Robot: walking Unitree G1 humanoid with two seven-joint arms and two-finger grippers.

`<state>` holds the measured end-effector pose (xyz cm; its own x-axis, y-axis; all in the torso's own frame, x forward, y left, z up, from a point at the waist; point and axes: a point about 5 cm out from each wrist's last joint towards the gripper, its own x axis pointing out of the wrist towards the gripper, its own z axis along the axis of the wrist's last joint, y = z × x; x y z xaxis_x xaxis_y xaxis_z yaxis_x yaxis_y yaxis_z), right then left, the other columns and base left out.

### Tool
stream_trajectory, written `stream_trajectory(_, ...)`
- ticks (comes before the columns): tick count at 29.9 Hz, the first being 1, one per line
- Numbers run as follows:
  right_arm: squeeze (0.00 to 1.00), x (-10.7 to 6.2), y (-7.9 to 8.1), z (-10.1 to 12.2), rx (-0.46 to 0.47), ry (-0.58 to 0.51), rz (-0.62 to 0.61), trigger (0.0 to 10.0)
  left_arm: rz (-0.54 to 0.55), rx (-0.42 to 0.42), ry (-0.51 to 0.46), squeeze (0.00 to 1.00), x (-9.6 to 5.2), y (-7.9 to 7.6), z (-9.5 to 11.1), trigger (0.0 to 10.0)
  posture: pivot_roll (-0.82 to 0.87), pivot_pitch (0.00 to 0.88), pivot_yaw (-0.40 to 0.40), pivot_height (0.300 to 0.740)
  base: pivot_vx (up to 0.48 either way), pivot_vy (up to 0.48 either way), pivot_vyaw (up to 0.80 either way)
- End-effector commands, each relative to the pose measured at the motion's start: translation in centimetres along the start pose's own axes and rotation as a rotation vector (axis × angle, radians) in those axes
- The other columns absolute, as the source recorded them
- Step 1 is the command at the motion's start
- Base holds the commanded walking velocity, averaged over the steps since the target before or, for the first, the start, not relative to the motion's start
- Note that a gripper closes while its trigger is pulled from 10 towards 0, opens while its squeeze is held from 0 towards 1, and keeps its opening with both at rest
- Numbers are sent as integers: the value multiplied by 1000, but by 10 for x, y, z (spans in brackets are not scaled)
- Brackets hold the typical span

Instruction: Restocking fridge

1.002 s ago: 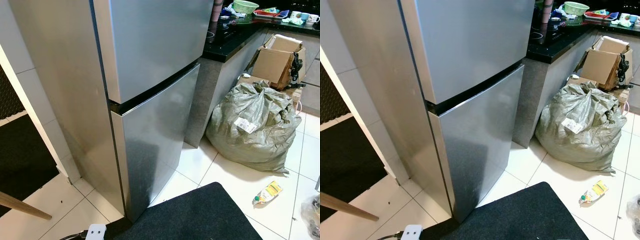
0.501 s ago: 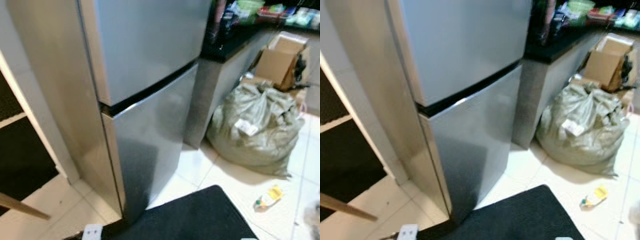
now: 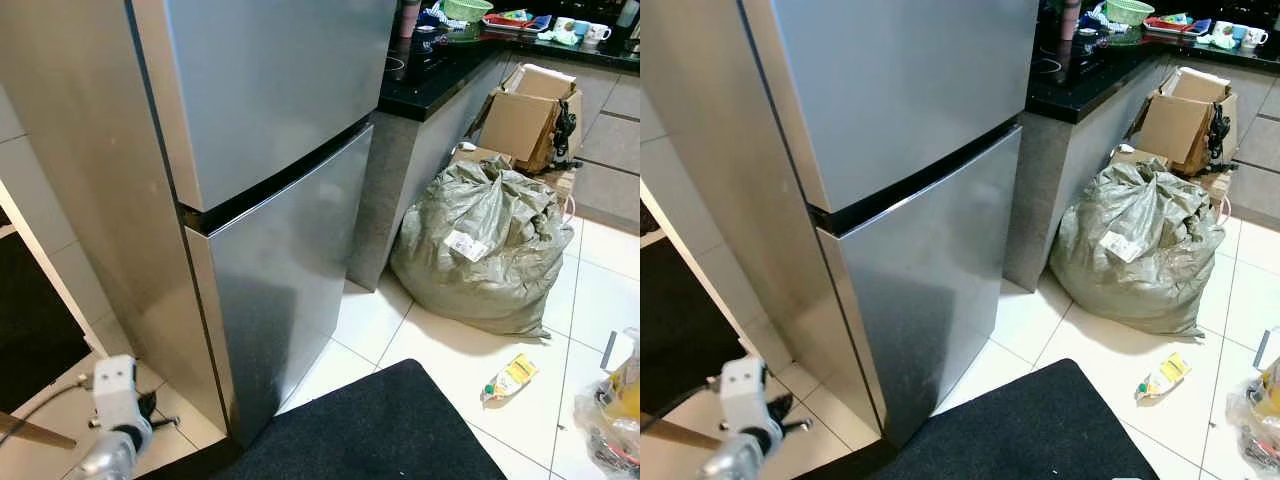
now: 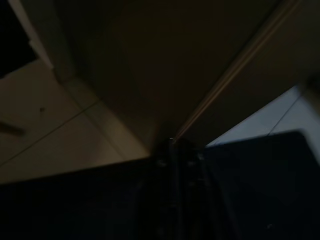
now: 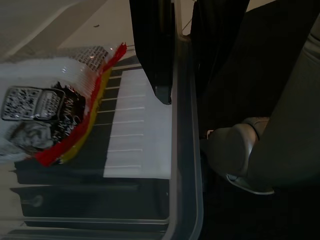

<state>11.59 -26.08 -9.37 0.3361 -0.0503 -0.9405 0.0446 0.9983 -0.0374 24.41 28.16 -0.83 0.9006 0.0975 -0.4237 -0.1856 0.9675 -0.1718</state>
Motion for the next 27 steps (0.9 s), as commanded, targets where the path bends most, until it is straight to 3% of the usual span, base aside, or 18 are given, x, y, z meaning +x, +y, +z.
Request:
stream_trajectory(1,0,-1,-5,2,-6,-6,-17,10000,-26,-35,-38,1000,0,7,12,10000,-26,0,-32,740,0,0,0)
stream_trajectory(4,0,-2,-7,3,-12,-7,-19,10000,-189,-6,-104,1000,3,7,36,10000,-25,0,-33,740,0,0,0)
stream_trajectory(7,0,-2,-7,4,-17,-8,-19,10000,-252,2,-154,1000,3,9,51,10000,-25,0,-37,740,0,0,0)
stream_trajectory(8,0,-2,-8,5,-23,-8,-19,10000,-352,3,-200,1000,4,6,67,10000,-24,0,-40,740,0,0,0)
stream_trajectory(10,0,-2,-8,6,-26,-8,-19,10000,-392,8,-211,1000,4,4,71,10000,-24,0,-41,740,0,0,0)
stream_trajectory(13,0,-2,-9,7,-30,-9,-21,10000,-557,55,-228,1000,5,-8,83,10000,-26,0,-39,740,0,0,0)
stream_trajectory(17,0,-2,-9,9,-31,-14,-21,10000,-668,115,-220,1000,5,-18,92,10000,-29,0,-36,740,0,0,0)
stream_trajectory(27,0,-2,-8,9,-27,-12,-16,10000,-801,240,-312,1000,8,-40,124,10000,-30,0,-36,740,0,0,0)
